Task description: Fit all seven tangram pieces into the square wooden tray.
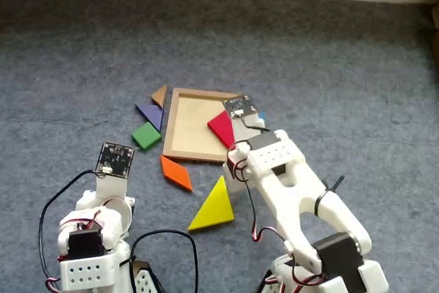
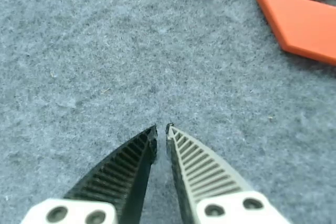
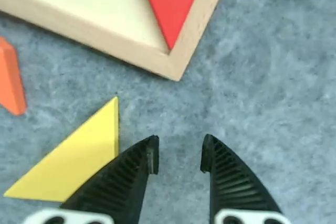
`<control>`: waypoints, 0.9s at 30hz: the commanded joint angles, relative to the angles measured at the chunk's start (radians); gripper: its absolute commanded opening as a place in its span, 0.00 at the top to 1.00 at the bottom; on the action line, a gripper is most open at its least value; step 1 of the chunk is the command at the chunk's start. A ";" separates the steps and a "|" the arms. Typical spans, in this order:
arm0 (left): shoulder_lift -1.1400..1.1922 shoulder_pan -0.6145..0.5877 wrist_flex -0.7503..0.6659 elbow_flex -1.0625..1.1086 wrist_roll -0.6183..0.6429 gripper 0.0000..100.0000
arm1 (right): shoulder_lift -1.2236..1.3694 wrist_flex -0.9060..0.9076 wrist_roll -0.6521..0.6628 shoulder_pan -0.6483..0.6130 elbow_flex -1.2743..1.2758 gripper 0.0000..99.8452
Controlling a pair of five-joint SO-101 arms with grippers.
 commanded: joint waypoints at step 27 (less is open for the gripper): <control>-0.027 0.007 0.006 0.019 0.006 0.94 | 0.108 -0.018 -0.741 -0.401 -0.097 0.68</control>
